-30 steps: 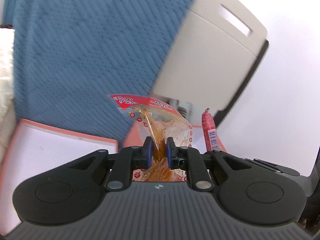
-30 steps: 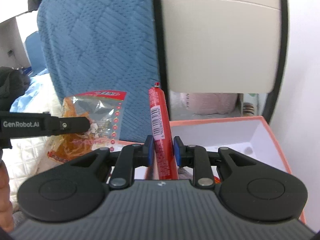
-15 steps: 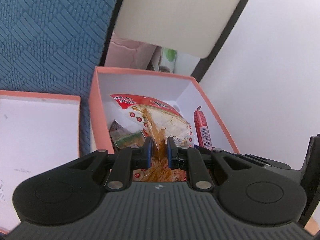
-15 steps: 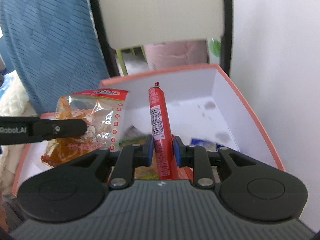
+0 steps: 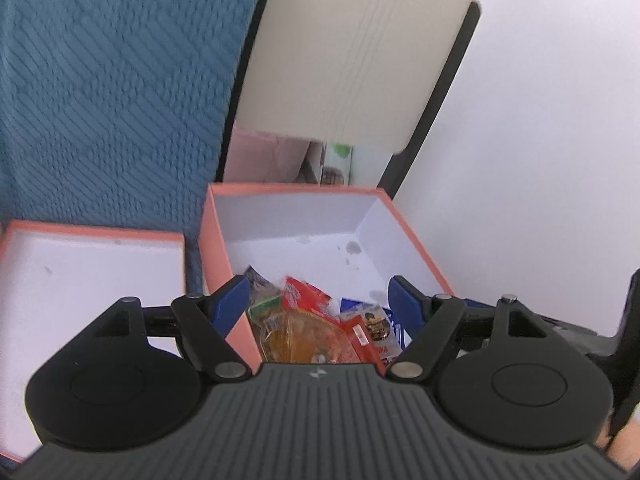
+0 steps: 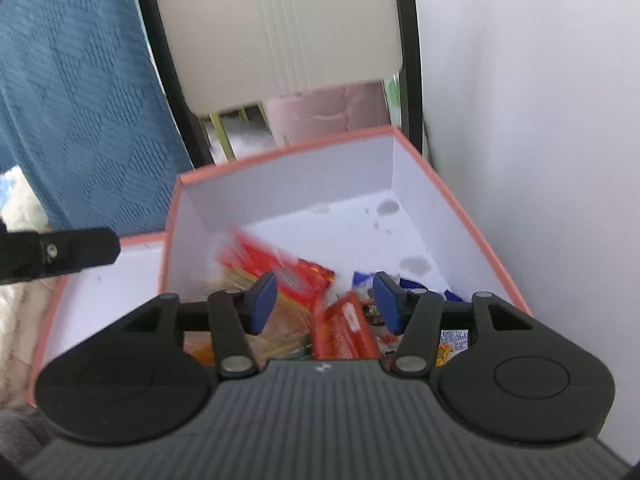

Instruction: Organize snacks

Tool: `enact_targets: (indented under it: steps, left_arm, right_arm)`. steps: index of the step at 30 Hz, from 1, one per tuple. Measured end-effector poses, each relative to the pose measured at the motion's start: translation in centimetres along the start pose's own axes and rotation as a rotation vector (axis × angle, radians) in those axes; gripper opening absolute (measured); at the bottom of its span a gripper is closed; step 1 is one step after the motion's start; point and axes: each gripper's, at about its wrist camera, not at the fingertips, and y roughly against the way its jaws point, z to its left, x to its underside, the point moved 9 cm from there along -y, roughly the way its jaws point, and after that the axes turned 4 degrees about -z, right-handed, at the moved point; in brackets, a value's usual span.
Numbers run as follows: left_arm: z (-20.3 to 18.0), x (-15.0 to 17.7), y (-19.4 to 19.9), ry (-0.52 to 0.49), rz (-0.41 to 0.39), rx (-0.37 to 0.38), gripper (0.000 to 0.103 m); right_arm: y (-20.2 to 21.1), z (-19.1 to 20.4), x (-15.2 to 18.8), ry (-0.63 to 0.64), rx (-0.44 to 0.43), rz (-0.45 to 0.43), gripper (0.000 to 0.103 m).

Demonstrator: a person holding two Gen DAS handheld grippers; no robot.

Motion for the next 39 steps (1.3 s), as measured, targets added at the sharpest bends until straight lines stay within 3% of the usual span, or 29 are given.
enact_targets:
  steps: [7,15,25,39]
  left_arm:
    - [-0.7,-1.1,6.6,-0.019,-0.099,0.004,0.08]
    - [-1.9,-0.3,11.6,-0.08,-0.179,-0.021,0.08]
    - [-2.8,2.4,15.2,-0.091,-0.227,-0.035,0.08]
    - [-1.1,6.9,15.5,-0.104,-0.186,-0.097,0.08]
  right_arm:
    - [6.9,1.2,-2.6,-0.014,-0.064,-0.134,0.056]
    - [13.5,2.4,-2.7,0.013,-0.085,-0.241,0.056]
    - [16.8,3.2,0.9,0.043,-0.078,-0.249,0.056]
    - [17.1,2.3,5.6,0.051,-0.023,-0.186,0.056]
